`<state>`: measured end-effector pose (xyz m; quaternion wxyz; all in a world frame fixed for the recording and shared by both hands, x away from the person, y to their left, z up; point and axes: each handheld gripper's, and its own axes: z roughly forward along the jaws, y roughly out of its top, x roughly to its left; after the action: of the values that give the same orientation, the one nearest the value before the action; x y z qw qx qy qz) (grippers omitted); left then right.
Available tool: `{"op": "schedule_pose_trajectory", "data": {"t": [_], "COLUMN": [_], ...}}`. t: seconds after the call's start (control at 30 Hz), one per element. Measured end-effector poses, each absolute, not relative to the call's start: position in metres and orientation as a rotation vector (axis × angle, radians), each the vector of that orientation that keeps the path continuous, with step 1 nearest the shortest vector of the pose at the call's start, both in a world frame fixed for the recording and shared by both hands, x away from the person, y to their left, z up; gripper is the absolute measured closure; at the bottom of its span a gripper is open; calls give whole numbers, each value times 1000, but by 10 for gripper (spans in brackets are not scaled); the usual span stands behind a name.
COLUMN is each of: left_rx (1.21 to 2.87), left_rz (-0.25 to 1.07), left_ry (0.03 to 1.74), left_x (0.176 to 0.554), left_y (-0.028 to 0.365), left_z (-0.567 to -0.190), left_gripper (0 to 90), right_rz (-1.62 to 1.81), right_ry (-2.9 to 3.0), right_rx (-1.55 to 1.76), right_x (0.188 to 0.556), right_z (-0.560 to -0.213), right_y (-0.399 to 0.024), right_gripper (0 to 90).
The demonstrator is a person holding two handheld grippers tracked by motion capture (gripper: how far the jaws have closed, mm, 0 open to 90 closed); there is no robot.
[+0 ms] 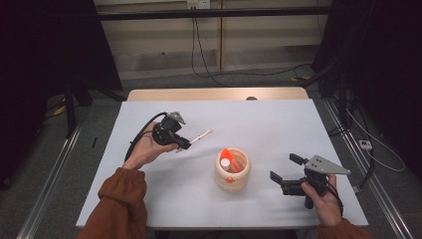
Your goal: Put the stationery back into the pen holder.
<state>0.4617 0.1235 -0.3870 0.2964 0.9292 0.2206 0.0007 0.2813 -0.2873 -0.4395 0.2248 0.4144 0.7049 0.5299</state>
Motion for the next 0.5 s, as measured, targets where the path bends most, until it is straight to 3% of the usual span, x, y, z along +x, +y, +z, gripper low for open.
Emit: {"op": "schedule_pose_trajectory", "data": {"t": [0.5], "left_rx": [2378], "left_rz": [16], "left_ry": [529], "left_x": [439], "left_y": [134], "left_z": [-360], "left_gripper": [801], "right_rz": [1461], "right_ry": [1949], "right_rx": [1119], "right_x": [282], "right_z": [-434], "right_y": [-282], "right_gripper": [34]}}
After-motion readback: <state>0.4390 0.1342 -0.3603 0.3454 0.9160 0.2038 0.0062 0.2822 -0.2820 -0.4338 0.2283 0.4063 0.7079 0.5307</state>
